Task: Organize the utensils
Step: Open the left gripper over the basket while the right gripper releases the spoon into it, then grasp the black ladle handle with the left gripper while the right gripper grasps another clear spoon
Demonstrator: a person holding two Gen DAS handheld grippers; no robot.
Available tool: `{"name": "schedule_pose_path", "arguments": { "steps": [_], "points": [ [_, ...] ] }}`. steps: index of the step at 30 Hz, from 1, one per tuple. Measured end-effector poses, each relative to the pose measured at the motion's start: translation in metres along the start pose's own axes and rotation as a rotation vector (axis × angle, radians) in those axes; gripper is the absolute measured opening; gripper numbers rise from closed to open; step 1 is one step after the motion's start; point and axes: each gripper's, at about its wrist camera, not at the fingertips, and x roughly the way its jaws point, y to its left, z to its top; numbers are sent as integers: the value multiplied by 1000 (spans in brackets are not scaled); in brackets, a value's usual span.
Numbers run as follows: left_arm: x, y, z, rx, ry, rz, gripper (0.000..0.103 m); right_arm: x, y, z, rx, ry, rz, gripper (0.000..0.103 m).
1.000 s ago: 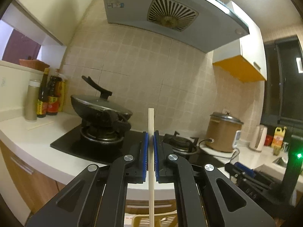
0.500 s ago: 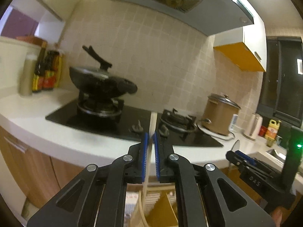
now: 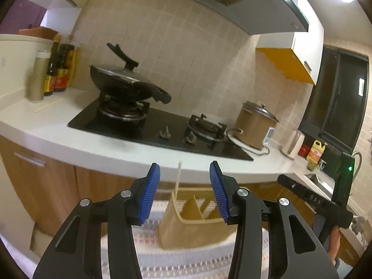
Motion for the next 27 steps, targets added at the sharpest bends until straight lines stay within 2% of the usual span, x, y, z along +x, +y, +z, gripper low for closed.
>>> {"name": "schedule_pose_path", "arguments": {
  "steps": [6, 9, 19, 23, 25, 27],
  "points": [
    [-31, -8, -3, 20, 116, -7, 42, -28, -11, -6, 53, 110, 16, 59],
    [-36, -10, -15, 38, 219, -4, 42, -32, -14, -16, 42, 188, -1, 59],
    [-27, 11, -103, 88, 547, -8, 42, -7, -9, -88, -16, 531, -6, 59],
    [-21, 15, -136, 98, 636, -37, 42, 4, 1, -116, -68, 612, -11, 59],
    [-16, 17, -151, 92, 685, -74, 42, 10, 6, -128, -95, 637, -40, 59],
    [-12, 19, -164, 70, 727, -114, 37, 17, 7, -137, -102, 666, -35, 59]
  ]
}}
